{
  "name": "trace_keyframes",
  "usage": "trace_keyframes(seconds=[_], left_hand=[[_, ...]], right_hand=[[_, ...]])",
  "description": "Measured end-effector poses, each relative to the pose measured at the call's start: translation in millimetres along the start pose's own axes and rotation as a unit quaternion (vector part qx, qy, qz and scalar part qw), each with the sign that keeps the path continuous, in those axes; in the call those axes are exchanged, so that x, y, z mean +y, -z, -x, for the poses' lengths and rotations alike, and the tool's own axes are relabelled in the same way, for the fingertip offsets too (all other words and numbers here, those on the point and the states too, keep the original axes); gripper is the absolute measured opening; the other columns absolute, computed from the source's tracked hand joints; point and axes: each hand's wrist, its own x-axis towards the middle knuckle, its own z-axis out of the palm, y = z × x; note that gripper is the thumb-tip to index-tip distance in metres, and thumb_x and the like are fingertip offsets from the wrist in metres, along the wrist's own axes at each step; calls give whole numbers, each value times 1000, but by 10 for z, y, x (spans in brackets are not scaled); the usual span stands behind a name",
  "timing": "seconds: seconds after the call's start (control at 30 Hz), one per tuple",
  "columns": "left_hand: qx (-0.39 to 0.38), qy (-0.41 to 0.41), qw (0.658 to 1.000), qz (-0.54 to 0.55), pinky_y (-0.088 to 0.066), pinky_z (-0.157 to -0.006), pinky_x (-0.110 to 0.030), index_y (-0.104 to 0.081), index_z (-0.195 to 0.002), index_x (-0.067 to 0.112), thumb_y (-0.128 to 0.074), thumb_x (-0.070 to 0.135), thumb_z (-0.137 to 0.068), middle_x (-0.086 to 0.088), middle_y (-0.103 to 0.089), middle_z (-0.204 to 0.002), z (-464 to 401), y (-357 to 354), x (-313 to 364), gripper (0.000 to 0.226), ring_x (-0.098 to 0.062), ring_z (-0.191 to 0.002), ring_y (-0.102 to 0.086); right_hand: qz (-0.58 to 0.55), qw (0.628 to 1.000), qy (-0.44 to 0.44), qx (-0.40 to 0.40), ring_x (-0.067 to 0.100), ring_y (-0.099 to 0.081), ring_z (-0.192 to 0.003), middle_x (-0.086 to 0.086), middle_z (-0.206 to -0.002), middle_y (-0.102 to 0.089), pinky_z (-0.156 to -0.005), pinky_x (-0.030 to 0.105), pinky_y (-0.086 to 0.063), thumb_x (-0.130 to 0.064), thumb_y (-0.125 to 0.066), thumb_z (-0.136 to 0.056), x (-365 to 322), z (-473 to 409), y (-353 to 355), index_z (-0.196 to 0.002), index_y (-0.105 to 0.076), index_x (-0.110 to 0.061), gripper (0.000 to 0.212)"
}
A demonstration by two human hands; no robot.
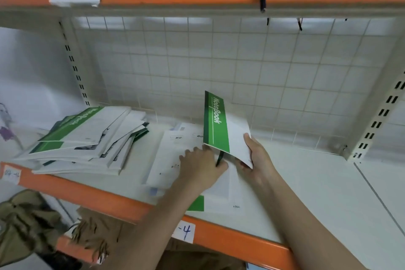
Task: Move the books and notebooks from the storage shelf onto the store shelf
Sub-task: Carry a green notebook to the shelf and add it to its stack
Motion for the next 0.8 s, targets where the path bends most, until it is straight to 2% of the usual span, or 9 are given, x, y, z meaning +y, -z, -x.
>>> trace_keyframes(seconds=[0.07, 0.23, 0.33, 0.43, 0.53, 0.6, 0.67, 0.7, 0.8], left_hand=[[16, -24, 995, 100, -39, -57, -28, -42, -66, 11, -38, 33, -98, 1, -46, -61, -2, 158, -24, 39, -17, -57, -48], [117, 59, 933, 335, -26, -45, -16, -38, -63, 12, -36, 6, -96, -3, -39, -58, -114, 303, -301, 33, -18, -55, -36], [136, 123, 805, 564, -44, -65, -20, -54, -92, 17, -37, 7, -97, -1, -52, -83, -75, 291, -329, 21, -15, -71, -51], [62, 133, 602, 785, -50, -77, -27, -60, -106, 13, -42, 9, -98, 1, -61, -89, -46, 325, -265, 20, -9, -77, -59], [-26, 65, 553, 830, -57, -78, -33, -59, -117, 9, -44, 14, -98, -9, -68, -96, -41, 306, -231, 25, -20, -88, -67], [-53, 4, 646, 762, -56, -83, -27, -61, -116, 19, -47, 15, -97, -3, -72, -103, -64, 200, -265, 24, -20, -101, -67], [18, -28, 874, 485, -50, -89, -21, -61, -108, 33, -50, 23, -96, 10, -70, -106, -101, 32, -375, 19, -16, -111, -62], [40, -19, 954, 295, -45, -98, -29, -58, -116, 33, -49, 40, -94, 7, -64, -119, -115, -45, -413, 24, -20, -123, -53], [-54, 75, 996, -11, -11, -115, -53, -19, -150, 12, -25, 81, -79, -20, -15, -156, -91, -157, -446, 99, -33, -145, -9]], right_hand=[[-16, 1000, 1, 13, 17, -70, -85, 2, -102, -72, -73, 32, -58, -31, -47, -98, 7, 20, 28, -119, -57, -15, 28], [-3, 1000, 16, 26, 6, -67, -57, -3, -84, -69, -43, 16, -47, -27, -44, -101, -57, 152, 19, -107, -57, -18, 17], [20, 999, 28, 12, 7, -68, -56, 1, -89, -67, -42, 16, -47, -22, -42, -101, -77, 200, -6, -107, -55, -15, 16], [22, 999, 38, 1, 7, -70, -63, 1, -98, -68, -45, 17, -49, -22, -42, -101, -77, 198, -7, -114, -55, -18, 18], [35, 999, 25, -15, 12, -71, -68, 5, -100, -70, -49, 20, -52, -19, -45, -99, -88, 174, 1, -127, -54, -9, 31], [57, 998, 14, -38, 12, -70, -63, 4, -88, -73, -46, 18, -50, -15, -45, -99, -102, 187, -3, -126, -54, -3, 31], [74, 996, 18, -43, 13, -71, -71, 3, -93, -74, -51, 21, -53, -13, -46, -98, -105, 182, 17, -125, -55, -6, 29], [75, 996, 24, -42, 16, -72, -80, 5, -103, -73, -57, 24, -56, -13, -46, -98, -108, 176, 26, -126, -55, -9, 30], [70, 997, 35, -28, 19, -71, -86, 7, -111, -70, -62, 29, -58, -15, -48, -97, -119, 151, 55, -123, -56, -13, 28]])
